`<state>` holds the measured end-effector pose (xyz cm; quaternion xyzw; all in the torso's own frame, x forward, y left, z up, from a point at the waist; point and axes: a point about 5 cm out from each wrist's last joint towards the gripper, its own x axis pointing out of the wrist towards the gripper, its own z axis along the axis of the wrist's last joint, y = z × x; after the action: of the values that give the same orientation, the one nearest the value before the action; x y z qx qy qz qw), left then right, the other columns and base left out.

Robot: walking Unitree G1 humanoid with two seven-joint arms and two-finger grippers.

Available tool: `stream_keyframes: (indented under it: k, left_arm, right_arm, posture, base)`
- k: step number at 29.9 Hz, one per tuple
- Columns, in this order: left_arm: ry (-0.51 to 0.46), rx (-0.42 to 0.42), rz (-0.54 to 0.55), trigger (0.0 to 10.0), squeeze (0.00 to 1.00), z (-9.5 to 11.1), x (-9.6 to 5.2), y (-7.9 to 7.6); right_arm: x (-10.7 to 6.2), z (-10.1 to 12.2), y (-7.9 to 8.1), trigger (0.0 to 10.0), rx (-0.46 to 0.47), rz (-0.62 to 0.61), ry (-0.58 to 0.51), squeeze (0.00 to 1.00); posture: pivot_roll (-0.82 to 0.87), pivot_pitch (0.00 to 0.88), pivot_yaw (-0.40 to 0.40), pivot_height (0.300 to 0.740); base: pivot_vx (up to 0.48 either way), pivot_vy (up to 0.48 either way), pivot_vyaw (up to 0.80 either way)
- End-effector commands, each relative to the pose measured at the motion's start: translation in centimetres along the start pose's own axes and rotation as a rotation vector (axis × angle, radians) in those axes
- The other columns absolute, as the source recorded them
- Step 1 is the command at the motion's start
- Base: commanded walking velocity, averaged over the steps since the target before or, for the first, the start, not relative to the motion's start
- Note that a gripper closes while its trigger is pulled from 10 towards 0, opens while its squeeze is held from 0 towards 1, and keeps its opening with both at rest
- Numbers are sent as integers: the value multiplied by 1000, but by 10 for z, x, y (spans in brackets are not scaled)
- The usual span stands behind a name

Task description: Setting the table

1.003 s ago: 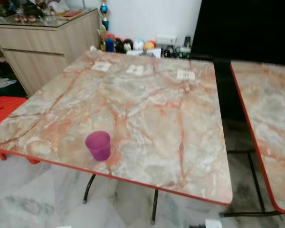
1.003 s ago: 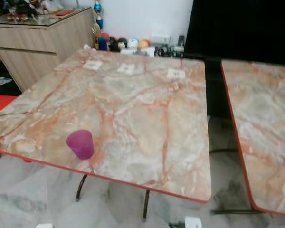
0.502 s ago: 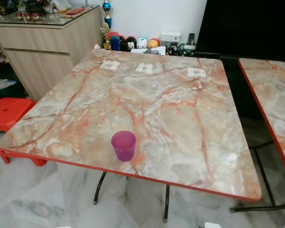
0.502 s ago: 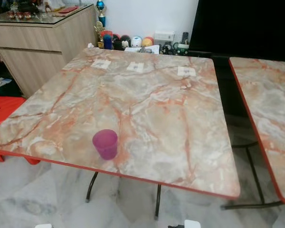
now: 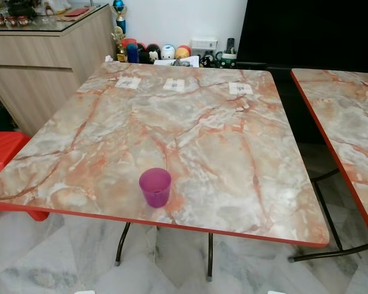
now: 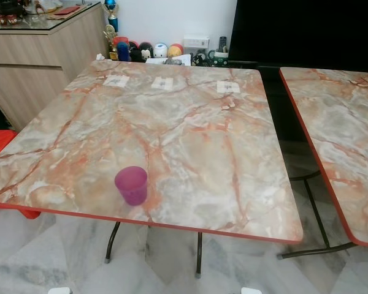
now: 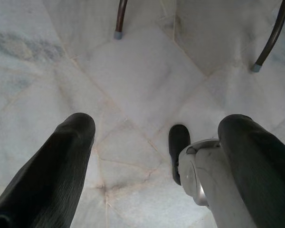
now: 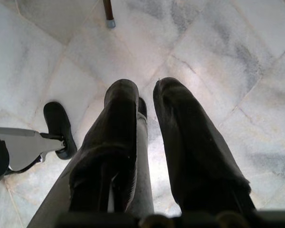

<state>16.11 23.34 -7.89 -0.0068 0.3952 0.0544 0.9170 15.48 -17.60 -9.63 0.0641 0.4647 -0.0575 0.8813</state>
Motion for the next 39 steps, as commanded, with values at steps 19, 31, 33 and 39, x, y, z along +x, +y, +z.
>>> stream_keyframes:
  k: [19, 31, 33, 39]
  left_arm:
    - [-70, -31, 32, 10000, 0, -1, -4, 1]
    - [-478, 69, 8, 10000, 0, 54, -19, 15]
    - [-517, 76, 7, 10000, 0, 60, -22, 15]
    - [-442, 41, -15, 10000, 0, 54, -11, 5]
  right_arm:
    - [-1, -2, -6, 10000, -5, -17, 11, 0]
    - [-1, -4, -6, 10000, -16, -15, 17, 0]
    - [-1, -4, -6, 10000, -17, -14, 17, 0]
    - [-1, -3, -5, 10000, -16, -8, 13, 0]
  posture:
    - [49, 69, -3, 740]
    - [68, 56, 0, 740]
    - [71, 55, -1, 740]
    - [68, 59, -2, 740]
  base:
    - [0, 0, 0]
    - [0, 0, 0]
    - [0, 0, 0]
    - [0, 0, 0]
